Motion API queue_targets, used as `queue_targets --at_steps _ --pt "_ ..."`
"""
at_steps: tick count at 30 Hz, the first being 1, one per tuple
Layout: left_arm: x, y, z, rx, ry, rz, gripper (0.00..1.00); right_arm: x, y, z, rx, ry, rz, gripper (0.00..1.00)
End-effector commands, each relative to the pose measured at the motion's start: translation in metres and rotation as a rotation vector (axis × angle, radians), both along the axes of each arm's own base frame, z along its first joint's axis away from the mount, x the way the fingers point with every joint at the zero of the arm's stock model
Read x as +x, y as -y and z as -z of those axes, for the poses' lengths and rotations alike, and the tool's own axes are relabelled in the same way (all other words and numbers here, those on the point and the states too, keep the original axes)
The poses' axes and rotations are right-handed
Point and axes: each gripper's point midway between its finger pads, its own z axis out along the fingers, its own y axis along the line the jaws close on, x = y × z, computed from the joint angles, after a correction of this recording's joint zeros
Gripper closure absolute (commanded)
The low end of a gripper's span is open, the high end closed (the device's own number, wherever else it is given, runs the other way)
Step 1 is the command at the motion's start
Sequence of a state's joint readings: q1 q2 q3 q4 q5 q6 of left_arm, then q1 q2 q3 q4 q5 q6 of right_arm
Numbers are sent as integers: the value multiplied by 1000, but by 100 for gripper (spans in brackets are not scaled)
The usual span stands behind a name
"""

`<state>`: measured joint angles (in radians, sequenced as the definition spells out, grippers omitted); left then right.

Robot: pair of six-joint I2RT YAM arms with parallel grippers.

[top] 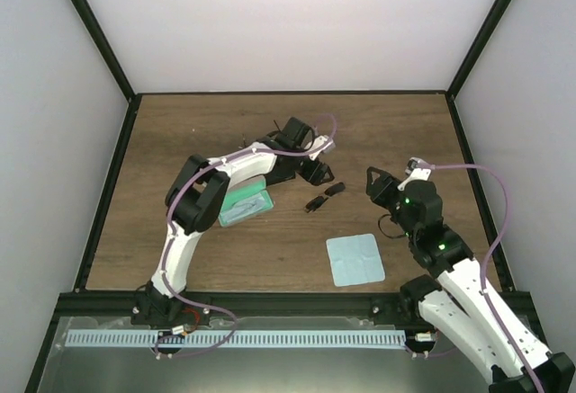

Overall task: Organize the sunglasses
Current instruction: Fold the sunglasses at the center of the board.

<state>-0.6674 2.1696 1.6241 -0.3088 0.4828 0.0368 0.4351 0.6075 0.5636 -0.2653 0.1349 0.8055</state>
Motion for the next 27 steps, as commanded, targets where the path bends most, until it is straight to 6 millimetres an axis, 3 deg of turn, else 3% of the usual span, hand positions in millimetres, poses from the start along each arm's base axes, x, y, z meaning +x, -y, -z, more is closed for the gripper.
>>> queue_targets --at_steps 1,5,9,16,27 --pt "-26 -9 30 101 -131 69 32 4 9 10 -112 -34 23 47" --pt "-26 -14 45 141 -157 39 48 6 -1 2 -118 -15 -36 47" --pt "-28 -17 61 173 -184 27 48 3 0 -3 -128 11 -40 47" --pt "-42 -5 74 181 -216 67 46 0 6 -2 -145 14 -21 47" --pt "-49 -9 71 216 -200 116 51 1 4 0 -147 11 -32 47"
